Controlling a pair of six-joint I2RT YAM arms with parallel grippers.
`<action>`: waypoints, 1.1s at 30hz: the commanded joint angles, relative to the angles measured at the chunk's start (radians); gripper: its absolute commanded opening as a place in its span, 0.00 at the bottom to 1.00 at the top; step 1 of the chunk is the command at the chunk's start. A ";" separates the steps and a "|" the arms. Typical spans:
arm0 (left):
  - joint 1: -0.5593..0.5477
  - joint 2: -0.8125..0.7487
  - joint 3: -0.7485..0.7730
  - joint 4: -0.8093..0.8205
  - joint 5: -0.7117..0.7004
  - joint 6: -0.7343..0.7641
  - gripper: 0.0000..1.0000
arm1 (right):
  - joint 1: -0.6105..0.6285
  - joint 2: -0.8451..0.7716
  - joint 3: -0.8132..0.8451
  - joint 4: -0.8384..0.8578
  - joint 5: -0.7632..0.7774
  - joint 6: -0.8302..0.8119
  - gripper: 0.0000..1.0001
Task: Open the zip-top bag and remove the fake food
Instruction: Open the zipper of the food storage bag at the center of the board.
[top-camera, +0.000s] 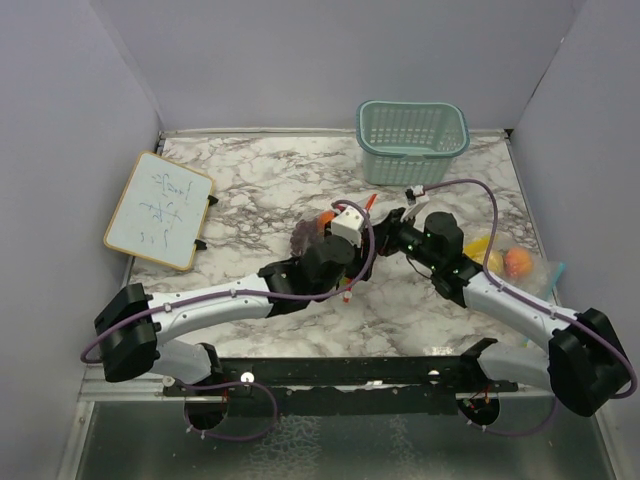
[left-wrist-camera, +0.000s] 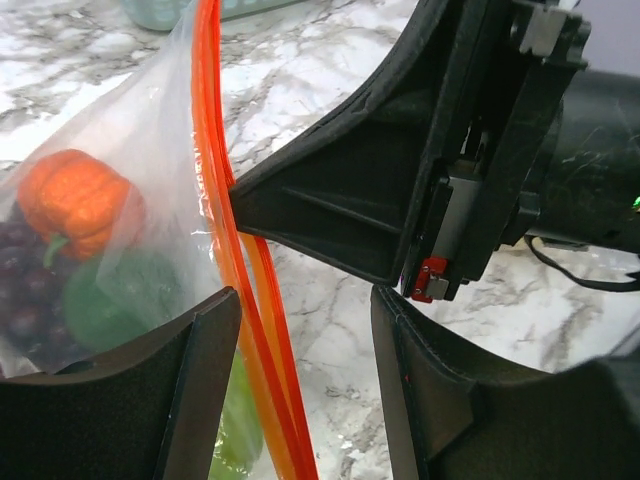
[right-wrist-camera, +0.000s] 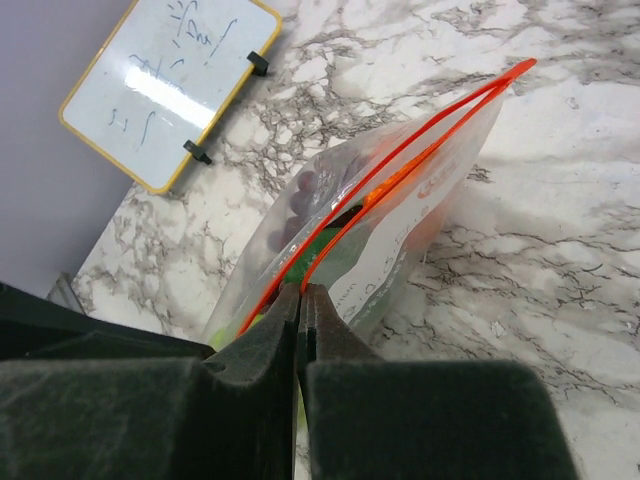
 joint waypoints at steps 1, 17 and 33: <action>-0.053 0.048 0.072 -0.101 -0.229 0.068 0.58 | 0.006 -0.038 0.017 -0.018 0.040 -0.025 0.02; -0.042 0.052 0.063 -0.132 -0.299 0.060 0.40 | 0.005 -0.092 0.013 -0.060 0.063 -0.040 0.02; 0.078 0.053 0.070 -0.122 -0.227 0.099 0.00 | 0.006 0.027 0.072 -0.092 0.012 -0.070 0.02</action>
